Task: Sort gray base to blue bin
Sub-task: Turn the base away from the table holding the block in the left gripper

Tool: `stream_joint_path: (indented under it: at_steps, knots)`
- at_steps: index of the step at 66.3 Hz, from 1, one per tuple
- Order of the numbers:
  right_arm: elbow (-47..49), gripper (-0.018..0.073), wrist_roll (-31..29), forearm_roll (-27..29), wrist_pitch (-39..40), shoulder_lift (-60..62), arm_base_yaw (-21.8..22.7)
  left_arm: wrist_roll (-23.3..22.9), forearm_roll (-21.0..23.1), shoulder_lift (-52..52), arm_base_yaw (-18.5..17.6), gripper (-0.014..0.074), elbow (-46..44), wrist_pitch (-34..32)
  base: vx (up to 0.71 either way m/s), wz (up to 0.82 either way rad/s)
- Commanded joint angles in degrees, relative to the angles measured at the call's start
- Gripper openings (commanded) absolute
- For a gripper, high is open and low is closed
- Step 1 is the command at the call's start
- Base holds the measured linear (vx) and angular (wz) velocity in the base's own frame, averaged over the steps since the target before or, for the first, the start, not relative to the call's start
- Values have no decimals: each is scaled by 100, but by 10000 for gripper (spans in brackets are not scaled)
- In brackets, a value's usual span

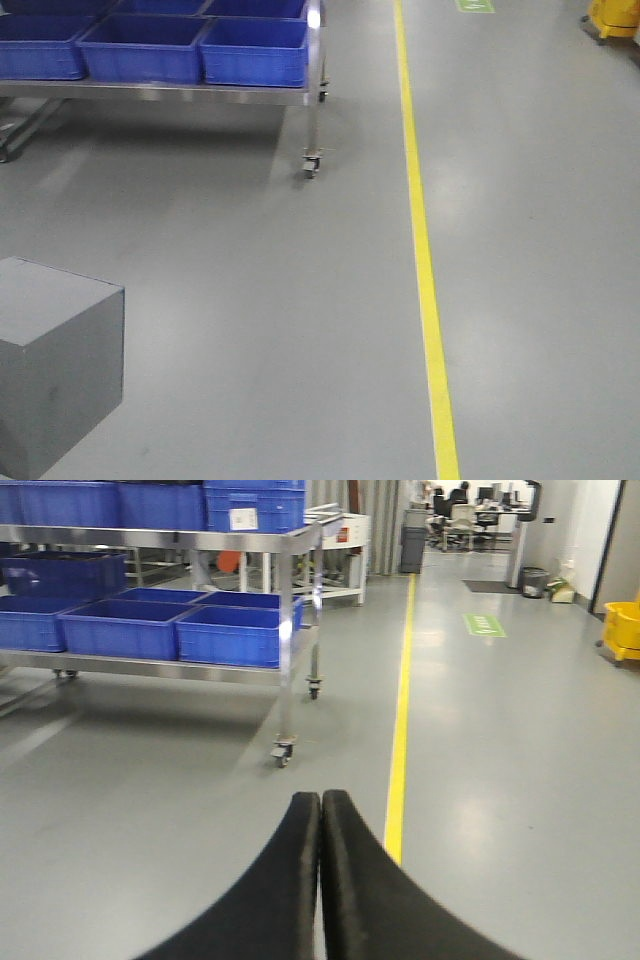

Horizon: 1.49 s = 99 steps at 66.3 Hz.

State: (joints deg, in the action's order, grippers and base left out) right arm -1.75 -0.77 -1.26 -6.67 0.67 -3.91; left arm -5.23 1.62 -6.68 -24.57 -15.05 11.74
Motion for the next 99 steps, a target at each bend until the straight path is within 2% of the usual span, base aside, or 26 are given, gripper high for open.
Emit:
stream_joint_path:
  at_steps: [1,99]
  knots:
    - [-79,-9,-31,-64,446,65,27,-37,56,-46,-27,-6,-164,-642,20,-34]
    - [-79,-9,-31,-64,446,65,27,-37,55,-45,-27,-6,-164,-636,36,-7]
